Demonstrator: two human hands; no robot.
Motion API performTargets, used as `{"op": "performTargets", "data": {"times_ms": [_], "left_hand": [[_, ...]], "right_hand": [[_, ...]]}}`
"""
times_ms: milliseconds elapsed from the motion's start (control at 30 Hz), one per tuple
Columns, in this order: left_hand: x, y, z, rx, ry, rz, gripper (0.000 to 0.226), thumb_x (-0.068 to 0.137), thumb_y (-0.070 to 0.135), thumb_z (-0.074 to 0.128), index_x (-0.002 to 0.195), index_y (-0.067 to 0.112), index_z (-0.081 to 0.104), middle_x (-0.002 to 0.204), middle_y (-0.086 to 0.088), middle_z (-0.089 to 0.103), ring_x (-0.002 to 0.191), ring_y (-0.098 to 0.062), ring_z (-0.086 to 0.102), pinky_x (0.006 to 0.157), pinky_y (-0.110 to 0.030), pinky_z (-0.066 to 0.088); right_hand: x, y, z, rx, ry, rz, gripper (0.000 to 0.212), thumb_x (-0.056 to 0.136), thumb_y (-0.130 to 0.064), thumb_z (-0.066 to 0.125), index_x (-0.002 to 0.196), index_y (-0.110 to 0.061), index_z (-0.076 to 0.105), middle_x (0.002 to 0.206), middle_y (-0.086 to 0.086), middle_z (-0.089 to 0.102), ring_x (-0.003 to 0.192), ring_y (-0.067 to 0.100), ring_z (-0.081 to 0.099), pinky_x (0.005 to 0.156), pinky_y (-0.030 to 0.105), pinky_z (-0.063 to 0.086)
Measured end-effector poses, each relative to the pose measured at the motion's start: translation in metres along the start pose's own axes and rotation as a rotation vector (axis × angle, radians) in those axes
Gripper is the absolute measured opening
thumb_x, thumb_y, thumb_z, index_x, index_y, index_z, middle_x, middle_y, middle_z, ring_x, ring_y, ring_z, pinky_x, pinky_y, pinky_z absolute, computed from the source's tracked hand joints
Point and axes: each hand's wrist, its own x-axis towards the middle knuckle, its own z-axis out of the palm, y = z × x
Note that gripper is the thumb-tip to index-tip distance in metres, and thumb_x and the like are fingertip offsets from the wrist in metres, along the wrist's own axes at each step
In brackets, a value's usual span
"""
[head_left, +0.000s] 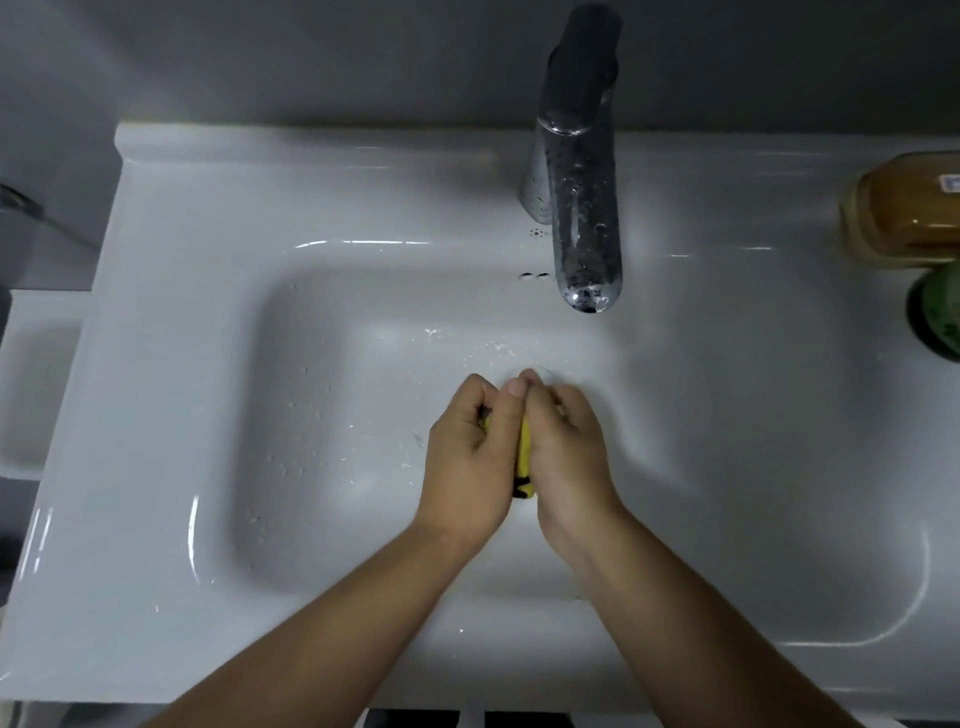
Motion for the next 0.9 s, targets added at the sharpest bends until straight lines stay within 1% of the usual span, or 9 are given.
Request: {"op": "performTargets", "data": {"times_ms": [67,133,167,267,367,500,667,800,900], "left_hand": [[0.003,0.003,-0.003,-0.067,0.036,-0.071,0.025,0.100,0.036,0.060,0.087,0.016,0.053,0.069,0.004,0.057,0.062,-0.015,0.058,0.061,-0.039,0.057],[0.002,0.011,-0.004,-0.169,0.021,-0.200,0.008,0.101,0.035,0.058,0.108,0.032,0.058,0.090,-0.006,0.065,0.080,-0.021,0.070,0.082,-0.047,0.060],[-0.001,0.013,-0.004,-0.209,-0.015,-0.246,0.016,0.102,0.031,0.055,0.116,0.037,0.058,0.098,-0.011,0.067,0.087,-0.025,0.072,0.087,-0.049,0.060],[-0.008,0.023,0.000,-0.324,-0.132,-0.387,0.029,0.104,0.033,0.046,0.124,0.021,0.064,0.101,-0.010,0.072,0.099,-0.030,0.071,0.087,-0.043,0.056],[-0.008,0.030,-0.001,-0.268,-0.221,-0.453,0.064,0.101,0.059,0.040,0.112,0.005,0.070,0.101,-0.013,0.075,0.100,-0.024,0.073,0.088,-0.038,0.057],[-0.006,0.031,0.001,-0.004,-0.155,-0.255,0.059,0.107,0.050,0.031,0.064,0.019,0.056,0.061,0.006,0.062,0.063,-0.011,0.060,0.069,-0.030,0.051],[-0.002,0.023,0.006,0.017,-0.100,-0.214,0.073,0.107,0.047,0.029,0.041,0.025,0.050,0.043,0.011,0.053,0.045,-0.004,0.051,0.050,-0.023,0.042],[0.002,0.019,0.006,-0.025,-0.097,-0.088,0.065,0.108,0.034,0.039,0.044,0.025,0.042,0.044,0.013,0.043,0.046,-0.007,0.042,0.047,-0.022,0.036],[0.005,0.013,0.006,0.022,-0.073,0.048,0.063,0.107,0.025,0.042,0.045,0.029,0.038,0.043,0.013,0.038,0.047,-0.007,0.037,0.050,-0.024,0.032]], "right_hand": [[-0.005,-0.003,-0.010,-0.020,0.056,-0.148,0.030,0.089,-0.049,0.062,0.099,-0.022,0.059,0.097,0.000,0.071,0.084,0.009,0.071,0.065,0.026,0.056],[-0.017,-0.002,-0.020,-0.146,0.017,-0.341,0.016,0.096,-0.043,0.056,0.111,-0.037,0.059,0.116,-0.008,0.063,0.098,-0.009,0.062,0.077,0.009,0.049],[-0.025,0.000,-0.023,-0.218,-0.020,-0.430,0.020,0.097,-0.044,0.052,0.117,-0.044,0.056,0.124,-0.012,0.056,0.108,-0.013,0.057,0.084,0.005,0.044],[-0.033,0.011,-0.031,-0.400,-0.072,-0.618,0.036,0.095,-0.044,0.040,0.130,-0.048,0.049,0.130,-0.011,0.044,0.123,-0.009,0.046,0.097,0.001,0.033],[-0.029,0.013,-0.032,-0.569,-0.083,-0.654,0.046,0.095,-0.044,0.037,0.131,-0.028,0.059,0.123,-0.001,0.049,0.112,-0.004,0.051,0.090,0.001,0.036],[-0.028,0.011,-0.026,-0.634,-0.018,-0.752,0.041,0.096,-0.037,0.036,0.113,-0.009,0.061,0.104,0.007,0.057,0.084,0.000,0.048,0.075,0.007,0.040],[-0.027,0.001,-0.014,-0.447,0.046,-0.589,0.006,0.097,-0.033,0.045,0.093,-0.029,0.044,0.073,-0.010,0.056,0.069,0.006,0.058,0.059,0.020,0.044],[-0.023,-0.009,-0.004,-0.337,0.122,-0.442,0.022,0.097,-0.021,0.048,0.077,-0.014,0.043,0.063,-0.004,0.049,0.057,0.008,0.046,0.055,0.028,0.041],[-0.014,-0.012,0.004,-0.200,0.163,-0.287,0.034,0.094,-0.025,0.047,0.063,-0.014,0.038,0.057,-0.002,0.045,0.057,0.014,0.044,0.056,0.034,0.042]]}}
